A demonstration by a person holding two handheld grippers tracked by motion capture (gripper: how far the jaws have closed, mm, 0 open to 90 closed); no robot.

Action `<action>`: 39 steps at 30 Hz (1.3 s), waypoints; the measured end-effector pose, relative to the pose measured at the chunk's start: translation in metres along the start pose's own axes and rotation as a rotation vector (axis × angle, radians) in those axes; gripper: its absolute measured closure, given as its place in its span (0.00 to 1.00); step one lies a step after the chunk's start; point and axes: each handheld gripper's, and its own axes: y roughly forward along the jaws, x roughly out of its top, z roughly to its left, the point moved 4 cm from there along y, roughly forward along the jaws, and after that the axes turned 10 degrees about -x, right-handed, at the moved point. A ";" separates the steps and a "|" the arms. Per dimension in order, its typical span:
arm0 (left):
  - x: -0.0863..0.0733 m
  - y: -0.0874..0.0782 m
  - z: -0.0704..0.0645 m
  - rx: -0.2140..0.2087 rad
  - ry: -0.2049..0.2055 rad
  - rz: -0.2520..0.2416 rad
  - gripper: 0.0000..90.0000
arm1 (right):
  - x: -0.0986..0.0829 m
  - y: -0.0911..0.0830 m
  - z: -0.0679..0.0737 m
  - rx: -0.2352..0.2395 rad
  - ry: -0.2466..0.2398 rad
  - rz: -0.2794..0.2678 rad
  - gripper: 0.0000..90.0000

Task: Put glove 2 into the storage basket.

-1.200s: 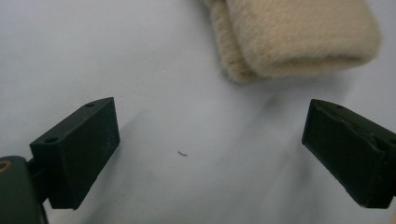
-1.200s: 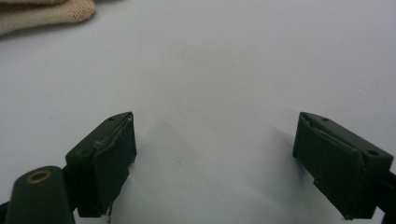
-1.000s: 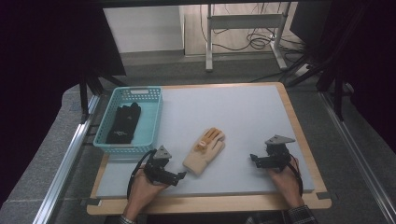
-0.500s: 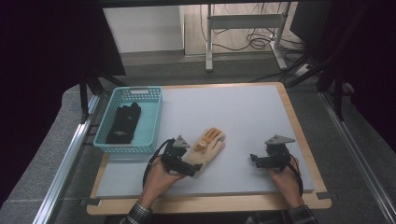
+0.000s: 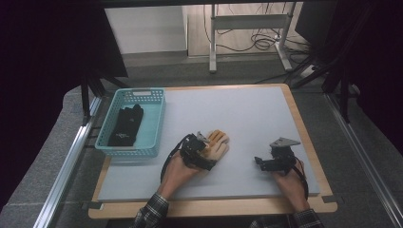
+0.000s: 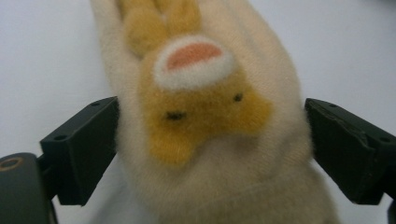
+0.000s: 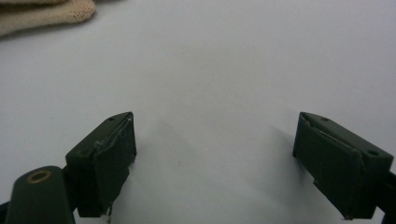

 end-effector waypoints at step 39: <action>0.027 -0.014 0.009 0.069 0.026 0.023 0.59 | 0.000 0.000 0.000 -0.001 -0.001 0.000 0.14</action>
